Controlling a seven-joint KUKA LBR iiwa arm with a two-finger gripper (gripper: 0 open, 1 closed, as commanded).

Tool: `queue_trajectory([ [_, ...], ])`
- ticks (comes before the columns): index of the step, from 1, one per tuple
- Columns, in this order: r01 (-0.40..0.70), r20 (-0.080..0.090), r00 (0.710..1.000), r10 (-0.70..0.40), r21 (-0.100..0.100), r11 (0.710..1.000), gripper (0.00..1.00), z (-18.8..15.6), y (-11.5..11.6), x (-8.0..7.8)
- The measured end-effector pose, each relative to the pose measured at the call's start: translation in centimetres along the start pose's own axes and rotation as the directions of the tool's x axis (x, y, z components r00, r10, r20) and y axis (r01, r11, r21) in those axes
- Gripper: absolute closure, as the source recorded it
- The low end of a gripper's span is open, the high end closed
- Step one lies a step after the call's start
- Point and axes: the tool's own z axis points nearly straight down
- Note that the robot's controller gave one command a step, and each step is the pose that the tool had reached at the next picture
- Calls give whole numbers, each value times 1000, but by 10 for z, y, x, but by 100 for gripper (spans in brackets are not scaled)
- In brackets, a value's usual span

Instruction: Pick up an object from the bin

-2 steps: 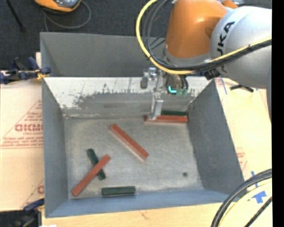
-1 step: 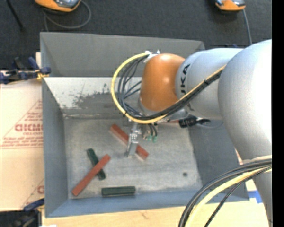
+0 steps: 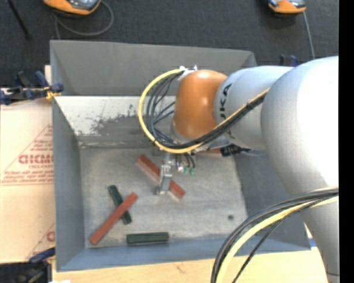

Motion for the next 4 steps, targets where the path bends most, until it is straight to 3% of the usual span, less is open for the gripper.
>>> queue_trajectory([
  [1,-1,2,1000,1,-2,1000,100,-3,1,0],
  [2,-411,2,912,411,-4,912,100,-3,-9,-3],
  [3,-167,-2,986,167,-1,986,100,-18,16,22],
  [4,-144,7,990,144,-6,990,100,-145,15,16],
])
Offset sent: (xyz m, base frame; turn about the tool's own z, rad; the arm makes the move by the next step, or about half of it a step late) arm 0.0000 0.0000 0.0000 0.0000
